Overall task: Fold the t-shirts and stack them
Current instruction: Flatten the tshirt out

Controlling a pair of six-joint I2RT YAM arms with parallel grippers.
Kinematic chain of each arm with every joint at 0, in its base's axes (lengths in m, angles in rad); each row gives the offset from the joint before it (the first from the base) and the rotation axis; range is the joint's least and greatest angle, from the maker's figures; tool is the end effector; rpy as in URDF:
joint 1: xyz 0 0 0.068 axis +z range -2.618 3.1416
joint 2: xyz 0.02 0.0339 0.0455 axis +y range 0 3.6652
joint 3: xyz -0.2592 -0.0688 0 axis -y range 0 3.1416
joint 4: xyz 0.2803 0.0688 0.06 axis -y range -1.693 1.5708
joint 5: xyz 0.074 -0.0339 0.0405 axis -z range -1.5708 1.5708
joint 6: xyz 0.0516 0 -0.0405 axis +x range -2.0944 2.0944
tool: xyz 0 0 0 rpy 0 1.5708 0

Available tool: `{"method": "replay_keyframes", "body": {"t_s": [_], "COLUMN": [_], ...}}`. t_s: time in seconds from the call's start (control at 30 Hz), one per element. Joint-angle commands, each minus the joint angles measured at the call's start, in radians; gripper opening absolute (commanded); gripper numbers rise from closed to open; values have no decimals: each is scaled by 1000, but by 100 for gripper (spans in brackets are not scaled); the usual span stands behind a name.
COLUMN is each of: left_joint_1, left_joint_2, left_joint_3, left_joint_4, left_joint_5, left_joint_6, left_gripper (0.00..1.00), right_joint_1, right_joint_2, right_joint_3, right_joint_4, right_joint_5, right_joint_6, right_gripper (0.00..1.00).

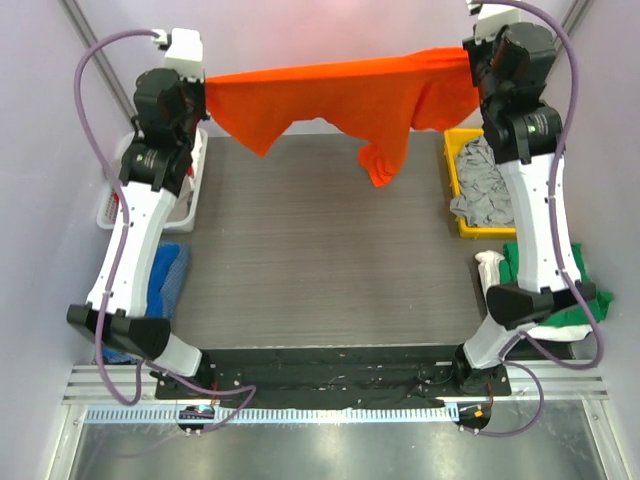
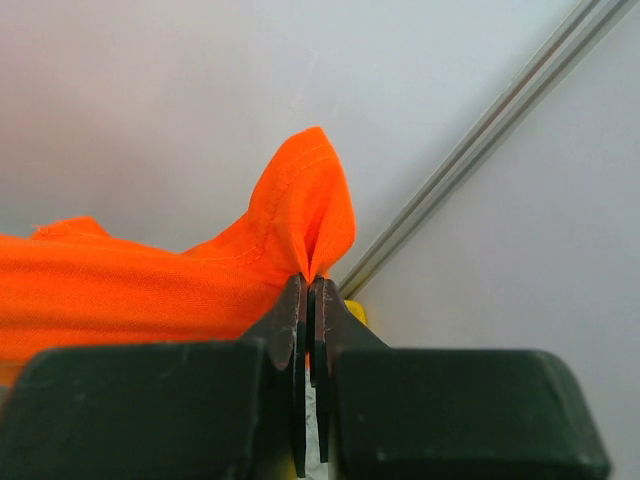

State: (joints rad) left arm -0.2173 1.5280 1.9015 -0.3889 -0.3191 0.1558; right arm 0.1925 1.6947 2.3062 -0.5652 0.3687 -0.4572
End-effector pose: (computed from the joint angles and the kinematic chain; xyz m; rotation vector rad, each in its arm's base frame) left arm 0.3657 -0.0642 0.5287 0.0467 1.5885 0.2049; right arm 0.3658 0.0524 0.5864 -0.2037 1.5344 -0.4908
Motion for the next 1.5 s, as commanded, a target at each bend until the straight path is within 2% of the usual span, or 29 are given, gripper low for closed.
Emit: {"method": "replay_keyframes", "body": {"t_s": [0.0,0.27,0.4,0.67,0.87,0.97,1.03,1.13,1.23,1.33,1.47], "left_joint_1": [61,59,59,70,104,134,150,165,176,179,177], "left_joint_2": [-132,-299,-304,-85,168,265,293,282,236,149,26], "left_joint_3": [-125,-200,-205,-119,112,301,362,399,377,262,-60], "left_joint_4": [67,44,47,90,42,-11,-50,-48,-39,1,73], "left_joint_5": [-136,-127,-130,-169,-158,-137,-120,-106,-101,-78,0], "left_joint_6": [25,14,5,21,-19,-56,-96,-108,-101,-95,-111], "left_gripper": [0,0,0,0,0,0,0,0,0,0,0], "right_joint_1": [-42,-44,-42,-64,-100,-119,-122,-122,-122,-122,-122], "right_joint_2": [-161,-325,-337,-189,8,100,135,145,103,34,-110], "right_joint_3": [-72,-146,-183,-131,34,162,251,279,237,124,-170], "right_joint_4": [24,4,14,45,59,59,62,99,139,139,152], "right_joint_5": [122,136,153,153,125,115,111,111,113,101,59], "right_joint_6": [-14,-24,-38,-40,-23,-18,-17,-24,-26,-6,18], "right_gripper": [1,1,1,1,1,1,1,1,1,1,1]}}
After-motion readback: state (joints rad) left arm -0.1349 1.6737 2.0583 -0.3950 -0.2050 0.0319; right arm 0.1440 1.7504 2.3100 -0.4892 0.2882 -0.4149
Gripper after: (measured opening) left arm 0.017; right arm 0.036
